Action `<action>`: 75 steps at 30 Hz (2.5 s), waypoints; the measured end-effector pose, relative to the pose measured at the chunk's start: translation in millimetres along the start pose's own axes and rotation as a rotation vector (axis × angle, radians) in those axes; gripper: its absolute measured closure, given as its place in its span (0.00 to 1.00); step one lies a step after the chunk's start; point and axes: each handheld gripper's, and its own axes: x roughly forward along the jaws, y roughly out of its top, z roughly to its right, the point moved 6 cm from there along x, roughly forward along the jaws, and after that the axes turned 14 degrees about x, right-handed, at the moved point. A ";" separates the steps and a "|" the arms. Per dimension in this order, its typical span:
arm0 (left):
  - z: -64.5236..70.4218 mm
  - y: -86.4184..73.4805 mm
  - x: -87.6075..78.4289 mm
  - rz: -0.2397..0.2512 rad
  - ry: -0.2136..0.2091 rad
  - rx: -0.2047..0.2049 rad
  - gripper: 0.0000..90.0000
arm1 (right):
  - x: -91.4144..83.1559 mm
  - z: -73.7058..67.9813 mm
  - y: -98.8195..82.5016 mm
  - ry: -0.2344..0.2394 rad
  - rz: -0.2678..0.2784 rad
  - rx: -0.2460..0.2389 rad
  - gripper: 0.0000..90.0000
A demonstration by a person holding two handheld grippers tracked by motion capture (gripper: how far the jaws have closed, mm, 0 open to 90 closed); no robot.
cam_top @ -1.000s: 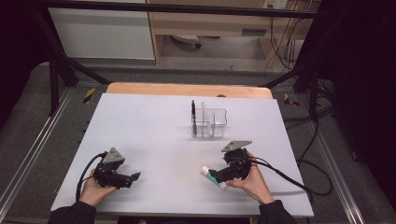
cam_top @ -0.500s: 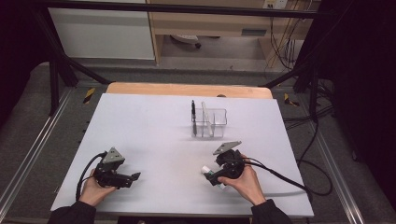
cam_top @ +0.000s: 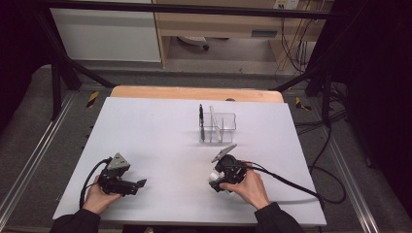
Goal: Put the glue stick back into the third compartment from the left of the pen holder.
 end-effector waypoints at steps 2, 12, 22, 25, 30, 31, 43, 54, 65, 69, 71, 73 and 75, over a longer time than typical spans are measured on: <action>0.1 -0.1 0.2 0.002 -0.001 -0.001 0.14 | 1.8 -0.9 -2.1 -0.002 -0.011 -0.006 0.42; 0.2 -0.4 -0.5 0.000 0.000 0.006 0.14 | 9.2 2.2 -4.3 -0.022 -0.059 -0.017 0.62; 0.4 -0.5 -0.4 -0.002 0.001 0.011 0.14 | 13.6 3.4 -7.7 -0.036 -0.104 -0.020 0.70; 0.7 -0.6 0.1 -0.005 -0.001 0.011 0.14 | 14.4 3.8 -8.5 -0.038 -0.115 -0.017 0.71; 0.8 -0.6 -0.2 -0.003 -0.001 0.012 0.14 | 17.0 3.9 -8.9 -0.034 -0.132 -0.004 0.72; 0.9 -0.6 -0.1 -0.004 -0.001 0.012 0.14 | 17.1 4.2 -8.8 -0.033 -0.137 0.001 0.72; 1.3 -0.4 0.0 -0.006 -0.001 0.015 0.14 | 16.5 5.9 -7.0 -0.017 -0.148 0.041 0.74; 1.1 -0.5 -0.3 -0.005 -0.001 0.014 0.14 | 4.4 7.1 -3.3 -0.006 -0.127 0.061 0.74; 1.6 -0.1 -0.2 -0.004 0.000 0.014 0.14 | -13.0 10.8 4.6 -0.008 -0.031 0.058 0.74; 1.7 -0.1 -0.1 -0.005 0.000 0.015 0.14 | -19.3 12.4 7.3 -0.008 0.001 0.059 0.74; 1.7 -0.3 0.0 -0.005 0.000 0.015 0.14 | -23.6 14.2 8.8 -0.010 0.018 0.063 0.74; 1.6 -0.3 0.0 -0.005 0.000 0.015 0.14 | -28.5 16.1 10.2 -0.008 0.036 0.069 0.74; 1.7 -0.2 0.0 -0.005 0.000 0.015 0.14 | -33.7 18.0 11.9 -0.009 0.061 0.074 0.74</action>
